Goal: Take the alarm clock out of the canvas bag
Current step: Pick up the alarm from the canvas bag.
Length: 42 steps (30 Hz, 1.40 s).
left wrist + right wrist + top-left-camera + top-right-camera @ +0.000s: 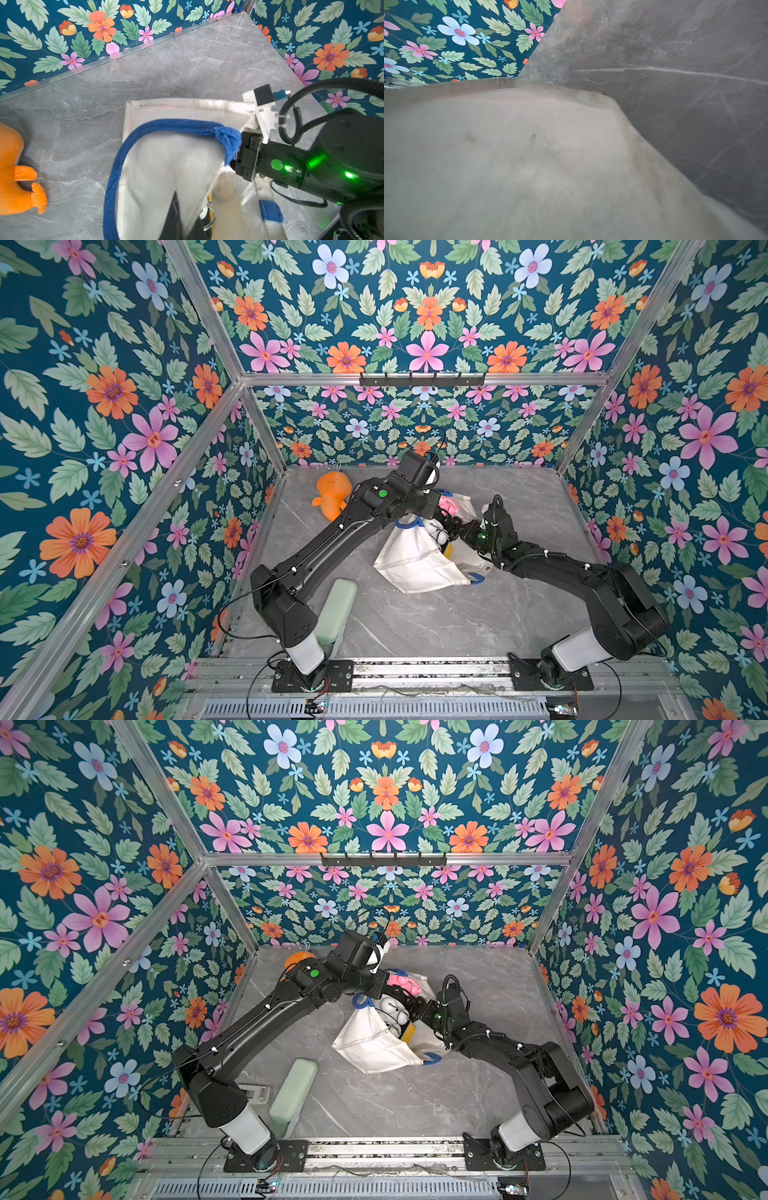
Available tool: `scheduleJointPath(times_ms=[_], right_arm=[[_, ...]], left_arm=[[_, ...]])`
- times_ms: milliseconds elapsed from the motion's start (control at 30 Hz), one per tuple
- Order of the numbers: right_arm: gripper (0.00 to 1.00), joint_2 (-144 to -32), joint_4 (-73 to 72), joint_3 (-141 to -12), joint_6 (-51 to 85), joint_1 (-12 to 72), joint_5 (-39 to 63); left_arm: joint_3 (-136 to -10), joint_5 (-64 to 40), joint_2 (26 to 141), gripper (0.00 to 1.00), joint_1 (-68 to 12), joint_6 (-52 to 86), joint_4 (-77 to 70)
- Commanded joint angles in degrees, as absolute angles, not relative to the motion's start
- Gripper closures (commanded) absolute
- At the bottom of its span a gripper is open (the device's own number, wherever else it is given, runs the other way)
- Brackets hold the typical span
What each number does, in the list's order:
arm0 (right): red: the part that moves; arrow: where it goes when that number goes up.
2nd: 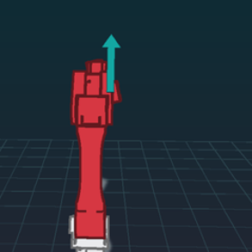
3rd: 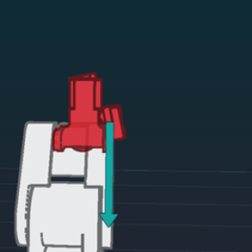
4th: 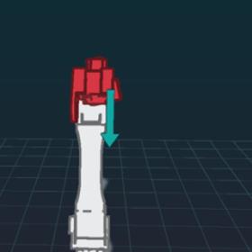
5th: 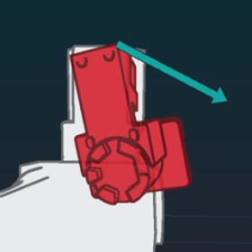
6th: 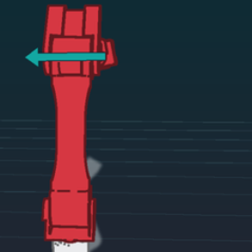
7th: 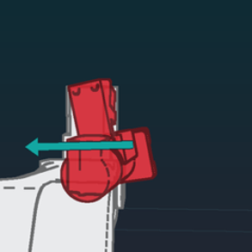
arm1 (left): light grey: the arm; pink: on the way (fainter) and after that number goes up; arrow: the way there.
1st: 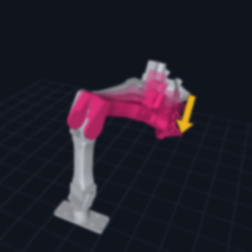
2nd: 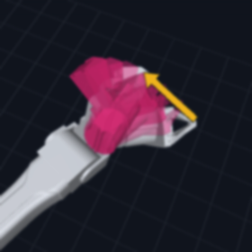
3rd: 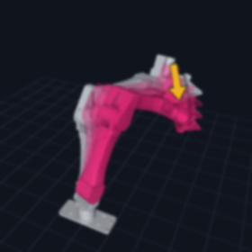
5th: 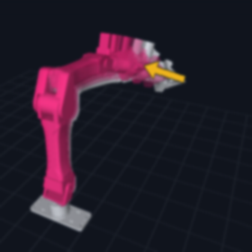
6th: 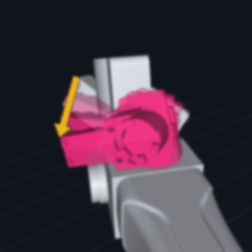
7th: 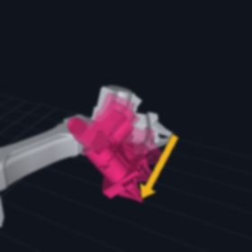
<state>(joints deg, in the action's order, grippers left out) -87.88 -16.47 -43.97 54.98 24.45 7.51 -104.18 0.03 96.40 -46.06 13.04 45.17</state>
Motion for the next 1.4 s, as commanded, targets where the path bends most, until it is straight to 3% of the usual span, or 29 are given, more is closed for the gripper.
scheduleJointPath(times_ms=[0, 333, 633, 867, 1367], right_arm=[[0.84, -88.3, -17.5, -44.9, 54.3, 23.8, 9.5], [0.84, -92.3, -14.1, -48.5, 53.7, 23.1, 9.1], [0.78, -94.5, -14.6, -50.8, 52.2, 23.1, 10.3], [0.99, -94.5, -15.9, -51.2, 50.5, 23.1, 11.4], [1.00, -79.2, 1.6, -52.3, 42.2, 23.6, 8.0]], left_arm=[[-105.3, -1.8, 96.0, 1.00, -46.1, 12.8, 39.3], [-105.5, -2.4, 96.4, 1.00, -46.2, 12.8, 39.4], [-104.8, -2.4, 96.3, 1.00, -46.2, 12.4, 39.6], [-104.6, -1.6, 95.6, 1.00, -46.2, 12.3, 39.5], [-100.1, 9.5, 94.7, 1.00, -46.2, 13.4, 37.9]])
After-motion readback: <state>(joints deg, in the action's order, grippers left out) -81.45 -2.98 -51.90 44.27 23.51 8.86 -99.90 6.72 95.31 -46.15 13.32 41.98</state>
